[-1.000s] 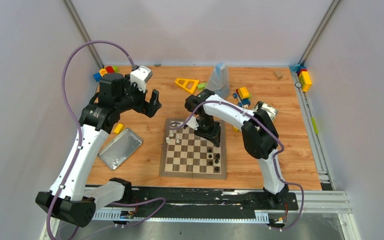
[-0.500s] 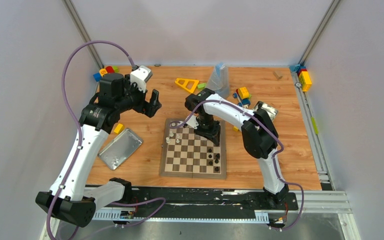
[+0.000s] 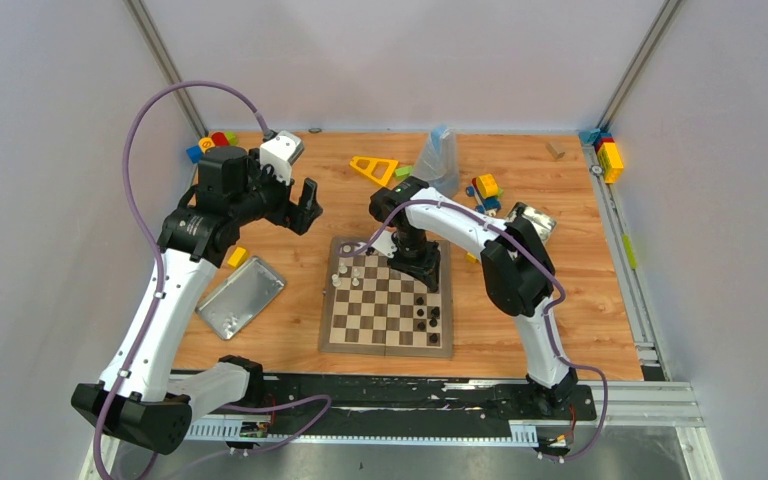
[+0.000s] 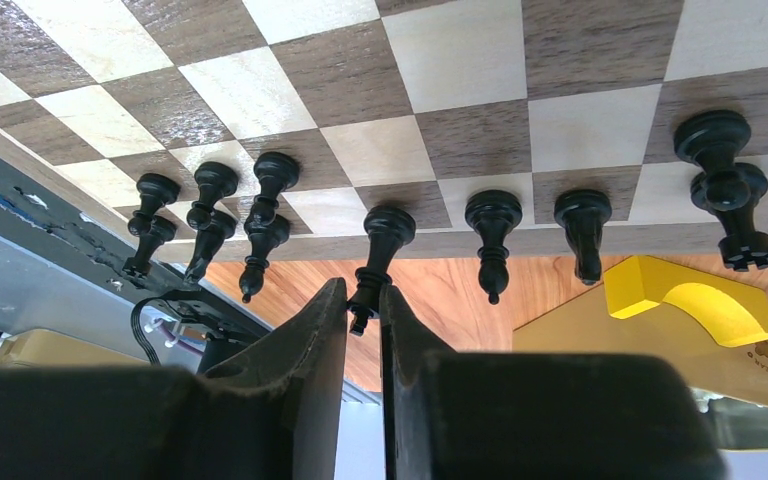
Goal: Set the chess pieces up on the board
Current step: Move the chess piece to the chessboard, then move the chessboard to the center of the board.
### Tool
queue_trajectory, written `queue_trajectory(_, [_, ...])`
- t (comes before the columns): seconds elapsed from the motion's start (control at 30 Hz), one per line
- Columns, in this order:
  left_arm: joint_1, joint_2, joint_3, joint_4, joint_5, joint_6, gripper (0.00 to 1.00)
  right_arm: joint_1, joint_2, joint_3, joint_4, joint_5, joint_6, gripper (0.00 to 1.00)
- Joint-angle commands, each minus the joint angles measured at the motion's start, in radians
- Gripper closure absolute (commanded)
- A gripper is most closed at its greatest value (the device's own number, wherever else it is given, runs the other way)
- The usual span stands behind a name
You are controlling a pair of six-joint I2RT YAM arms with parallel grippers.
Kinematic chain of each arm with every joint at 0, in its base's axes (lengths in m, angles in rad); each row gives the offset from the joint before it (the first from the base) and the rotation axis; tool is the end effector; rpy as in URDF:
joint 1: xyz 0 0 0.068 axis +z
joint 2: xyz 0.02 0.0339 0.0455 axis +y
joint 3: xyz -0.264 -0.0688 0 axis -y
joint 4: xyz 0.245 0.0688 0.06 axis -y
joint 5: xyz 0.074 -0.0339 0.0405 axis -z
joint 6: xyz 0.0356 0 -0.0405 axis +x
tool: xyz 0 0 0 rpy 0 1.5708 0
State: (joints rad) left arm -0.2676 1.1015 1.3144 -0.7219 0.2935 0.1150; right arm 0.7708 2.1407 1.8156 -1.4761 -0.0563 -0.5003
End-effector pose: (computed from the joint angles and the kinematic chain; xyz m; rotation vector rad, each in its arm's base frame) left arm 0.2112 -0.0686 0.4067 0.5706 2.0003 -0.3982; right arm 0.2775 0.2723 0.2077 1.7172 -2.3439 -0.0357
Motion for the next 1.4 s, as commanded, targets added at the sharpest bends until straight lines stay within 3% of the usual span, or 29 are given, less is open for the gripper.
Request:
queue_trajectory(0.0, [0.007,-0.017,-0.001,0.018,0.008,0.019,0.0,-0.006,0.008,0.033,0.011,0.004,-0.015,0.82])
queue_trajectory(0.4, [0.007,-0.015,-0.002,0.02,0.008,0.019,0.0,-0.008,0.005,0.031,0.014,0.012,-0.016,0.68])
queue_trajectory(1.37, [0.008,-0.019,-0.003,0.019,0.008,0.02,0.0,-0.016,0.015,0.044,0.025,0.017,-0.005,0.75])
